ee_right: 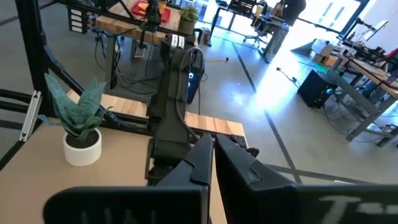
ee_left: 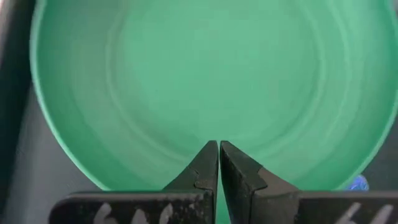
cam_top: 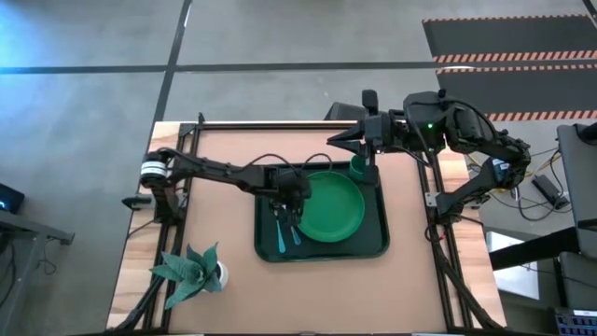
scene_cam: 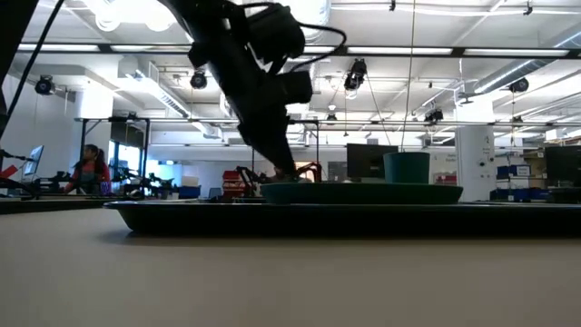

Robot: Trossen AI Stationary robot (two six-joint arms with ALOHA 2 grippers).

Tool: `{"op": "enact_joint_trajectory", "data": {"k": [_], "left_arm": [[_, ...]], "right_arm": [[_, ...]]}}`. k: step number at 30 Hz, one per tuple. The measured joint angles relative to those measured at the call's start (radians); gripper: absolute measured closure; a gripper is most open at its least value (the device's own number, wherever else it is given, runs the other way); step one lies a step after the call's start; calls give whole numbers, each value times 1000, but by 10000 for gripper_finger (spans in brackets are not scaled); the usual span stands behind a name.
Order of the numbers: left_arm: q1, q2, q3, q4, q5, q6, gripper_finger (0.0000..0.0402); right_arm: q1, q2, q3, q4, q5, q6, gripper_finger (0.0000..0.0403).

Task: Pick and place plate/cup/fork/spoon on tray
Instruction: Adjust the green plate on the dark green tray

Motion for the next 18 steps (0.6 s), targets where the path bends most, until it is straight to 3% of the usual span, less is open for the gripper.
{"op": "enact_joint_trajectory", "data": {"k": [8, 18], "left_arm": [[26, 16, 43, 198, 40, 26, 402], [27, 165, 147, 227, 71, 33, 402]], "right_arm": [[0, 0, 0, -3, 0, 0, 394], [0, -1, 0, -3, -1, 10, 394]]}}
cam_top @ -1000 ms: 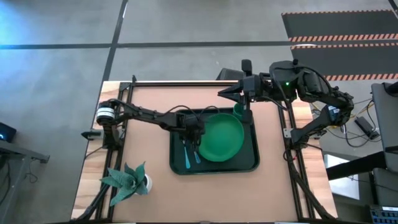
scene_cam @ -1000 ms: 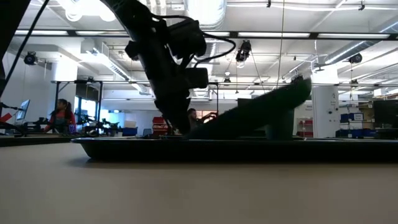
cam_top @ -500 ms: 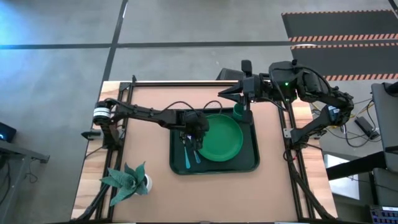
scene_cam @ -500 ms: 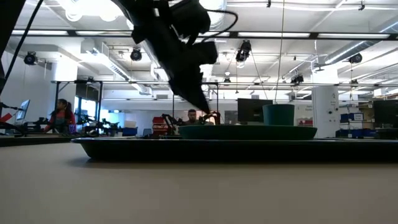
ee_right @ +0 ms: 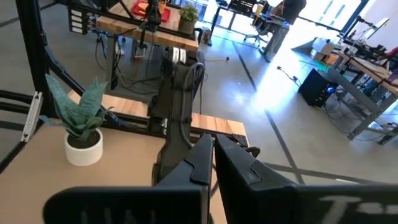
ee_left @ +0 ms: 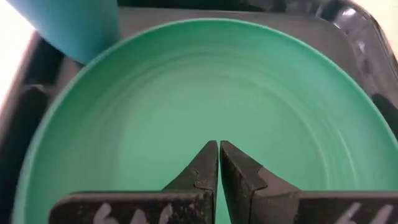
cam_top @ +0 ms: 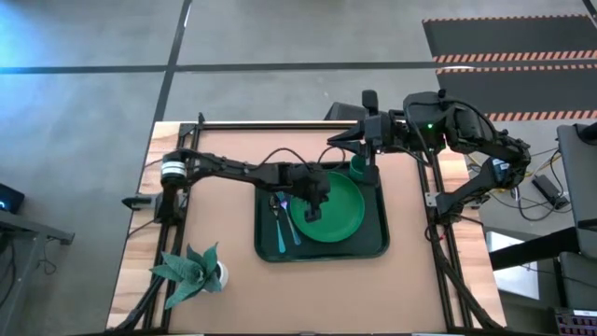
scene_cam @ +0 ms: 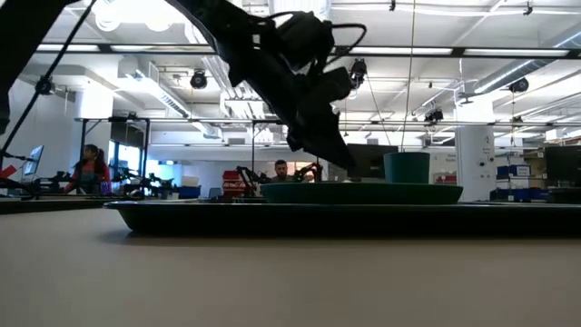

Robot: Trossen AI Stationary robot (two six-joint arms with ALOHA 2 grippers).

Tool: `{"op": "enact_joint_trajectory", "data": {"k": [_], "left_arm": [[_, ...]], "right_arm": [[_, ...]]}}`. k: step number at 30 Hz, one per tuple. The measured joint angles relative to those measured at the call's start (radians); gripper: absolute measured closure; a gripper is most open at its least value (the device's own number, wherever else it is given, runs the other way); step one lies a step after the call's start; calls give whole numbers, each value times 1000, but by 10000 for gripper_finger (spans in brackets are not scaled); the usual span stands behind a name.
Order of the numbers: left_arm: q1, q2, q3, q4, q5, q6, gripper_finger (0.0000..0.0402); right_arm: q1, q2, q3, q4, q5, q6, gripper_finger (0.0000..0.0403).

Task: Pick and place plate/cup/fork/spoon on tray
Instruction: Adjust the green plate on the dark green tray

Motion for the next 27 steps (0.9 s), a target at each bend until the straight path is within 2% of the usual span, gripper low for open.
{"op": "enact_joint_trajectory", "data": {"k": [14, 27], "left_arm": [[-36, 84, 4, 1, 8, -13, 402], [-123, 95, 4, 6, 8, -123, 402]], "right_arm": [[0, -4, 0, -10, -8, 10, 394], [0, -8, 0, -11, -8, -3, 394]]}}
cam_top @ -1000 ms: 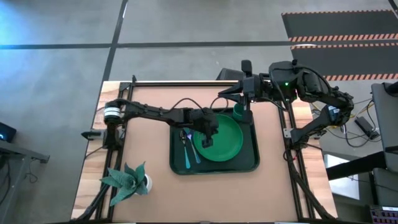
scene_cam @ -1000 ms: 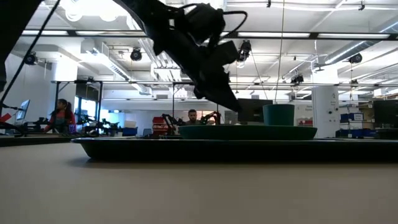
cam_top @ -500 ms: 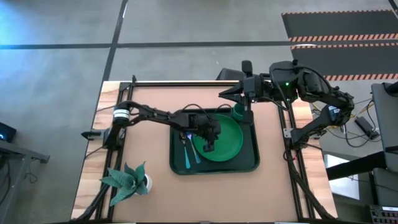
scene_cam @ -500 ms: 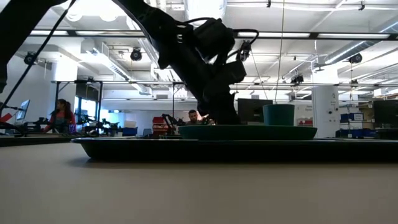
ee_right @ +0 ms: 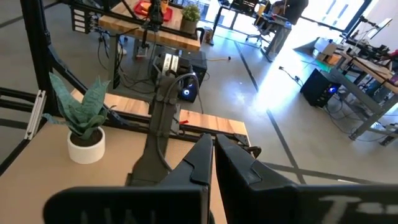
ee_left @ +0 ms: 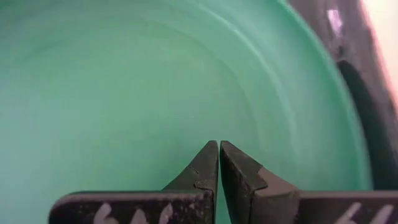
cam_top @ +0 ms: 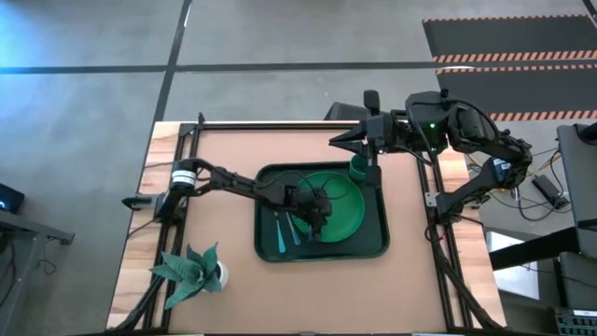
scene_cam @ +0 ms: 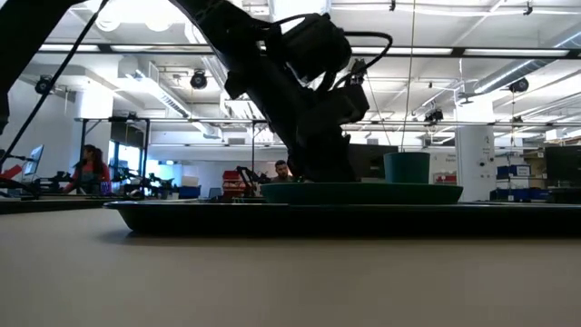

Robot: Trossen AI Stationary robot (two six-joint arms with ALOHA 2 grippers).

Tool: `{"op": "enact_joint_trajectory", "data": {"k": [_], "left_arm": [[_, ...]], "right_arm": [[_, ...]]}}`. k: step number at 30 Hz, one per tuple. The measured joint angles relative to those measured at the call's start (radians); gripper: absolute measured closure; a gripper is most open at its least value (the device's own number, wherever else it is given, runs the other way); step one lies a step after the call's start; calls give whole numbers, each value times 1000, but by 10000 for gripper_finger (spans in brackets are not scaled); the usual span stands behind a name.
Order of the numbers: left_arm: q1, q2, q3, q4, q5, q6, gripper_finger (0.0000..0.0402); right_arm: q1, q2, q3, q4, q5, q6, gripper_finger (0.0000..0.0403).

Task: Pick and place plate/cup/fork/spoon on tray
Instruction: Adjust the green plate on the dark green tray, then adjust the blue spoon on the dark green tray

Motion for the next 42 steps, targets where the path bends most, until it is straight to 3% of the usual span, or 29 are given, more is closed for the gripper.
{"op": "enact_joint_trajectory", "data": {"k": [12, 28, 36, 42], "left_arm": [[-68, 0, -2, 65, -7, -112, 402], [-160, 0, -2, 119, -100, -276, 402], [-170, 0, -3, 146, -112, -275, 402], [-170, -57, -3, 133, -246, -169, 402]], "right_arm": [[0, 0, 0, 0, 0, -22, 394], [0, 0, 0, 0, -37, -22, 394], [0, -8, 0, 0, -37, -29, 394], [0, -18, 0, -28, -29, -32, 394]]}}
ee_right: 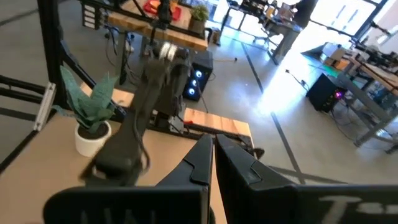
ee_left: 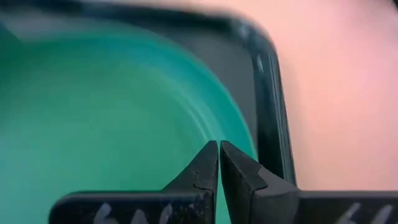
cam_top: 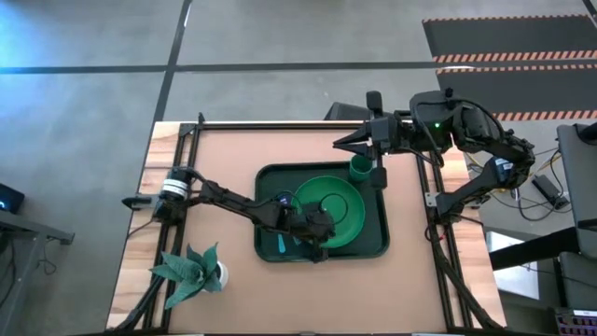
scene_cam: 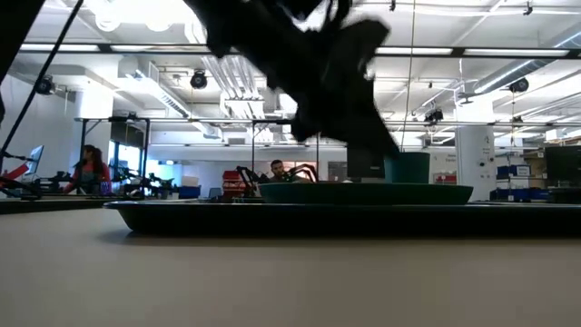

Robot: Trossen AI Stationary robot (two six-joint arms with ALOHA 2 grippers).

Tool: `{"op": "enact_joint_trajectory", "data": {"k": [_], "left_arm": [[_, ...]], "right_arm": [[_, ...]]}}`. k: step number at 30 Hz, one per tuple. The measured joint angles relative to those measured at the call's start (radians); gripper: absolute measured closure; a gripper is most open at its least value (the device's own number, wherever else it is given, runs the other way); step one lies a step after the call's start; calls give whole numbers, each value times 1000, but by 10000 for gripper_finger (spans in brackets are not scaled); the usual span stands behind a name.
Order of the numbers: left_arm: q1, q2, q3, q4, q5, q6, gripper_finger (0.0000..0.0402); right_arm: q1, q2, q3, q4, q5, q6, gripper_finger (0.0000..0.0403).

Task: Pick and place plate/cup/fork/spoon on tray
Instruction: Adjust the blue spoon on the dark green tray

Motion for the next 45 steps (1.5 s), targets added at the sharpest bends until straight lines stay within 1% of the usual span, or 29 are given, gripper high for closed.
{"op": "enact_joint_trajectory", "data": {"k": [4, 7, 10, 13, 17, 20, 22, 25, 28, 30, 33, 38, 42, 45], "left_arm": [[15, -113, 1, -69, -136, 83, 402], [41, -187, -3, -227, -228, 104, 402], [80, -233, -40, -366, -239, 81, 402], [108, -257, -91, -462, -226, 21, 402], [108, -272, -177, -511, -176, -55, 402], [99, -278, -237, -499, -117, -118, 402], [91, -280, -274, -499, -90, -159, 402], [67, -280, -315, -503, -70, -210, 402], [51, -280, -343, -471, -41, -259, 402], [43, -280, -361, -420, -13, -285, 402], [36, -271, -373, -351, -12, -293, 402], [36, -269, -374, -333, -16, -302, 402], [35, -265, -382, -336, 10, -320, 402], [34, -264, -402, -332, 12, -324, 402]], "right_arm": [[0, -7, 0, -39, 47, 24, 394], [-2, -8, 0, -72, 63, 53, 394], [-2, -6, 0, -103, 65, 71, 394], [-2, -5, 0, -105, 70, 72, 394], [-2, -5, 0, -103, 110, 71, 394], [-2, -6, 0, -104, 143, 63, 394], [-2, -6, 0, -103, 146, 53, 394], [-2, -6, 0, -103, 145, 52, 394], [-2, -6, 0, -102, 145, 48, 394], [-2, -6, 0, -102, 145, 42, 394], [-2, -6, 0, -103, 145, 36, 394], [-2, -6, 0, -108, 144, 28, 394], [-2, -6, 0, -116, 144, 28, 394], [-2, -6, 0, -117, 143, 32, 394]]}}
